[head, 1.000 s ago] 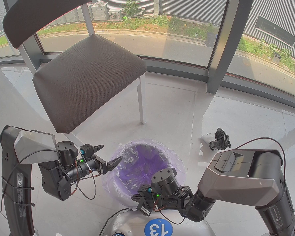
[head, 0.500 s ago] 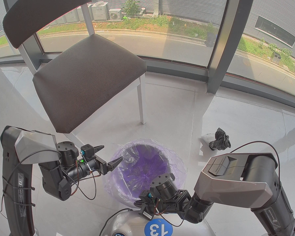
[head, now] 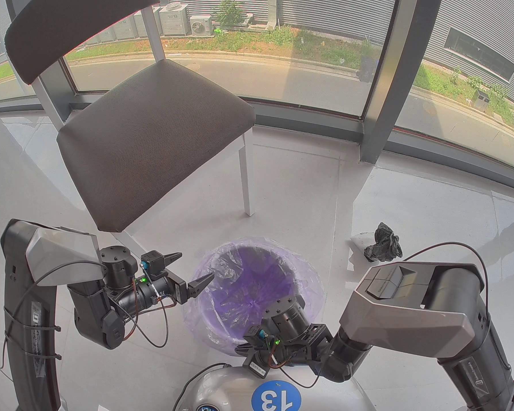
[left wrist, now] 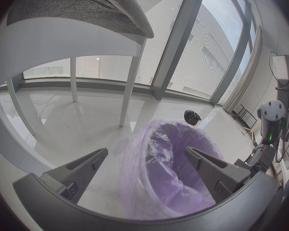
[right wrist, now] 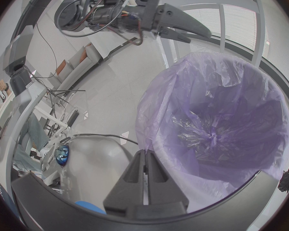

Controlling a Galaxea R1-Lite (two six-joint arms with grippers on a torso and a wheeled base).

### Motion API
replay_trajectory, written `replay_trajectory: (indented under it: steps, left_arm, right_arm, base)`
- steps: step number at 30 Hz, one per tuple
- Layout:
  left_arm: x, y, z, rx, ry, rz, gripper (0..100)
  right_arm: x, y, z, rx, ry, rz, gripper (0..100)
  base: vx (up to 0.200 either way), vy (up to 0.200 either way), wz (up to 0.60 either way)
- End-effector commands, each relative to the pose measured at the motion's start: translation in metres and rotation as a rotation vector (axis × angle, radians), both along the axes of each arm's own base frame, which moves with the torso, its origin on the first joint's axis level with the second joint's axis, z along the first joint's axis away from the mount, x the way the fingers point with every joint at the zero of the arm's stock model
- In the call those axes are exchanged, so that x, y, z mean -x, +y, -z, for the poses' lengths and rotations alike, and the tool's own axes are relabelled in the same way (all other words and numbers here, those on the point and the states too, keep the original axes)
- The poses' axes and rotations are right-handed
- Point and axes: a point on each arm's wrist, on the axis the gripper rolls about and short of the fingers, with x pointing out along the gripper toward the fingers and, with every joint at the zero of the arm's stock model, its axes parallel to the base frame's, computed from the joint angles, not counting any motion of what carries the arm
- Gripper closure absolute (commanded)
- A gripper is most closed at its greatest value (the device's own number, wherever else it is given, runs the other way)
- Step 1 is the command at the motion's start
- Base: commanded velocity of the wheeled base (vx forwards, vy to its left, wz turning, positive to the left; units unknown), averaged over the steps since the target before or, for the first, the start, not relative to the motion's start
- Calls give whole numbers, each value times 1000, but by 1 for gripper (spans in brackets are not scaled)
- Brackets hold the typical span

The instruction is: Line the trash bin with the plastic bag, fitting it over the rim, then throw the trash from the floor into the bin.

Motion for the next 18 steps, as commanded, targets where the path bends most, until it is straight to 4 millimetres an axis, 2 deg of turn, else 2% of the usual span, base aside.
replay_trajectory:
  steps: [1, 9, 11, 14, 18]
  left_arm:
    - [-1, 1, -2, 4, -20, -4, 0]
    - [-2, 1, -3, 5, -23, -4, 0]
    - [-2, 1, -3, 5, -25, -6, 0]
    - [-2, 1, -2, 5, -23, -4, 0]
    - [-2, 0, -2, 4, -20, -3, 0]
  right_arm:
    - [-8, -7, 0, 1, -6, 24, 100]
    - [-33, -29, -6, 3, -49, 76, 100]
    - [-39, -37, -15, -3, -69, 92, 100]
    - [-33, -40, -16, 4, -63, 86, 100]
    - [-20, -32, -10, 21, -57, 45, 100]
  base:
    - [0, 0, 0]
    - [0, 0, 0]
    - [0, 0, 0]
    - [0, 0, 0]
    - [0, 0, 0]
